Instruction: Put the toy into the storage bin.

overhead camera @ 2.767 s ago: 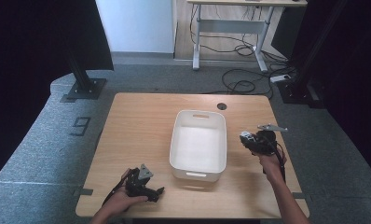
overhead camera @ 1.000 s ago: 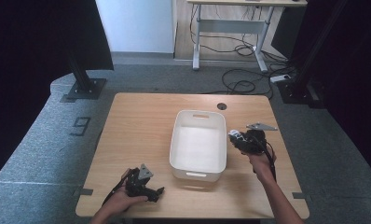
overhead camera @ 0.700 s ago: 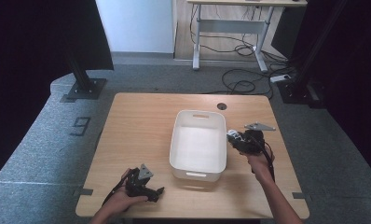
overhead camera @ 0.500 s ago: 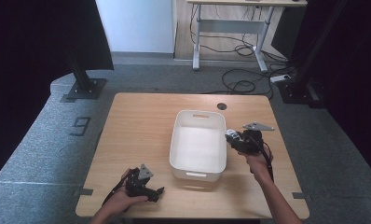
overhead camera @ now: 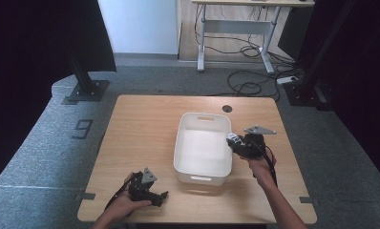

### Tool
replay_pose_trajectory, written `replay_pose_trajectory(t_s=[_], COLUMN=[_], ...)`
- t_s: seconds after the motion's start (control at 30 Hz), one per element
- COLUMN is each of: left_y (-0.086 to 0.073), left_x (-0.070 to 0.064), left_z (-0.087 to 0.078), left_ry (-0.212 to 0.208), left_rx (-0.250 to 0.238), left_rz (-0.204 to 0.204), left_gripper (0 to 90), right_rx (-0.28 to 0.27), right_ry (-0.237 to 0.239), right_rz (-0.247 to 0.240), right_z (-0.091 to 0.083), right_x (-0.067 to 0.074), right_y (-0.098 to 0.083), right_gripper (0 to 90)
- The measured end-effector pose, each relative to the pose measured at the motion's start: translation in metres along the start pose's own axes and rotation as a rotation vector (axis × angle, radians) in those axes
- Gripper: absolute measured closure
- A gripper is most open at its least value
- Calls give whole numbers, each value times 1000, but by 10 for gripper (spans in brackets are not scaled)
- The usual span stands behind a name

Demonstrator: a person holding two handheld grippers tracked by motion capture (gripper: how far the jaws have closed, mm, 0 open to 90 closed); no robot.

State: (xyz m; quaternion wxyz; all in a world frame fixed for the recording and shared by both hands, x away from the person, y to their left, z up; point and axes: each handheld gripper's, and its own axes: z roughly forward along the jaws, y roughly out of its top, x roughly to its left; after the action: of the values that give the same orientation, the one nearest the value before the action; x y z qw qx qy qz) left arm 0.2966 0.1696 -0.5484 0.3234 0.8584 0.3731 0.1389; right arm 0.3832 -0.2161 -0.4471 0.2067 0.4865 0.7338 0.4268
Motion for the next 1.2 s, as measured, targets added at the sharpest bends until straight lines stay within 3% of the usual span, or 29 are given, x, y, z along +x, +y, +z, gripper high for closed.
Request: replay_pose_trajectory(t_s=[1.2], left_y=[0], left_x=[0], left_z=[0], left_ry=[0], left_rx=[-1], left_rz=[0], left_gripper=[0], right_rx=[14], right_ry=[32], right_rz=[-48], right_z=[8], right_x=[21], right_y=[-1], right_gripper=[499])
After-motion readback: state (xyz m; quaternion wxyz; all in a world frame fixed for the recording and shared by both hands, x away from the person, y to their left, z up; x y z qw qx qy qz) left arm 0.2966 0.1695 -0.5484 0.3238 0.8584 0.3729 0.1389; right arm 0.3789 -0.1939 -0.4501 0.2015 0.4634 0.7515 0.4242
